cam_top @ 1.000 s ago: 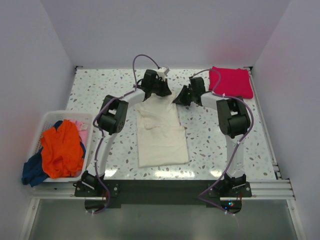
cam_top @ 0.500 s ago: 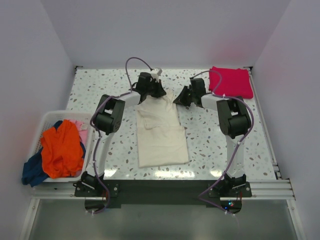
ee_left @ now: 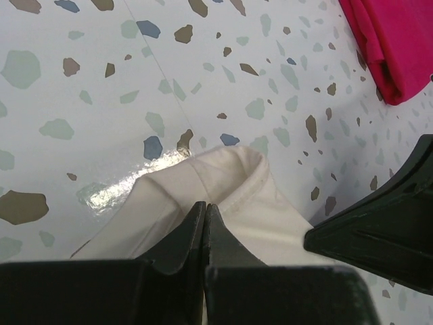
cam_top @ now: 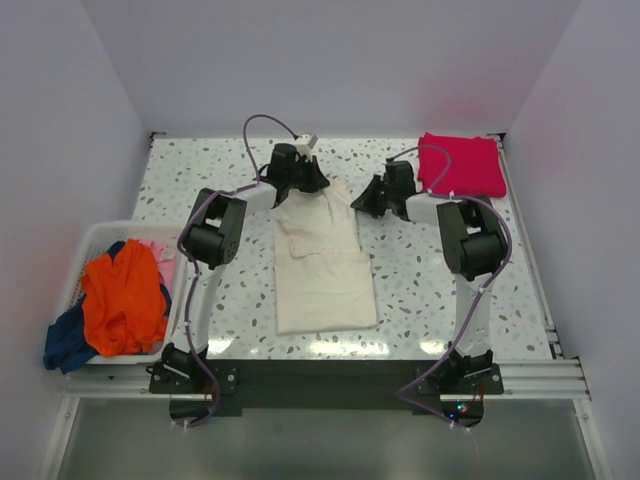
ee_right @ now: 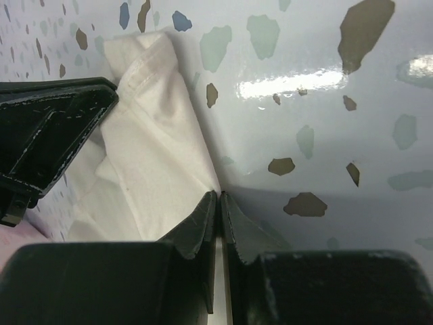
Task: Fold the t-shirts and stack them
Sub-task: Fold the tshirt
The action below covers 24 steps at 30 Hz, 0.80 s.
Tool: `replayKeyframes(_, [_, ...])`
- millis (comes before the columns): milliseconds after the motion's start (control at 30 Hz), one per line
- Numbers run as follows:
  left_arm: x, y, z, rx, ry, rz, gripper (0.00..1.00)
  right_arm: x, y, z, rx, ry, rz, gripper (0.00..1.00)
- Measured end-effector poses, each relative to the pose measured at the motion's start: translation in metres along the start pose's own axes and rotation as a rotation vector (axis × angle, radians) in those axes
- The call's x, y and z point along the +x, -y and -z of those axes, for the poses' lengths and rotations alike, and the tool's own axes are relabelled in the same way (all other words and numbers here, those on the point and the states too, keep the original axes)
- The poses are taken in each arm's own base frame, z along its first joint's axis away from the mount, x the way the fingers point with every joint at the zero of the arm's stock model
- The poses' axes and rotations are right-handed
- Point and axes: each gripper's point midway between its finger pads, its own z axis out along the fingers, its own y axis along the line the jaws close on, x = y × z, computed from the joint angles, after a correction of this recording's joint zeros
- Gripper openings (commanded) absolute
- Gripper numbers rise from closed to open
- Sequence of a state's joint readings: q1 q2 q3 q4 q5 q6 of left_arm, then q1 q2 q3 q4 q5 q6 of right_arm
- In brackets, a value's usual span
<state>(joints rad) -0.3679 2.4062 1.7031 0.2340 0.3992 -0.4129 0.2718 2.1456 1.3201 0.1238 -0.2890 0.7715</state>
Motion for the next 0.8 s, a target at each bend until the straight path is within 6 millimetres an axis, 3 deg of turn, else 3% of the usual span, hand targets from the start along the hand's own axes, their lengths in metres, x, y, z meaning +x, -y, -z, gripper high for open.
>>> replayKeyframes(267, [-0.002,0.007,0.000,0.028,0.000,0.011,0.01,-0.004,0.005,0.003,0.009,0.020,-0.037,0.08])
replayKeyframes(333, [-0.009,0.011,-0.001,0.041,0.010,0.007,0.13,-0.005,0.005,0.003,0.011,0.022,-0.043,0.11])
replayKeyframes(367, [-0.013,0.013,-0.001,0.047,0.017,0.005,0.28,-0.005,0.006,0.004,0.011,0.023,-0.047,0.14])
replayKeyframes(467, [-0.033,0.015,0.000,0.049,0.058,-0.005,0.47,-0.011,0.008,0.005,0.010,0.031,-0.062,0.32])
replayKeyframes(500, [-0.039,0.015,0.000,0.048,0.072,-0.006,0.49,-0.014,0.008,0.006,0.006,0.037,-0.063,0.36])
replayKeyframes(633, [-0.058,0.011,0.010,0.015,0.113,0.007,0.50,-0.031,0.013,0.011,0.011,0.070,-0.064,0.44])
replayKeyframes(800, [-0.078,0.016,0.050,-0.063,0.151,0.073,0.33,-0.046,0.024,0.018,0.072,0.078,-0.023,0.44])
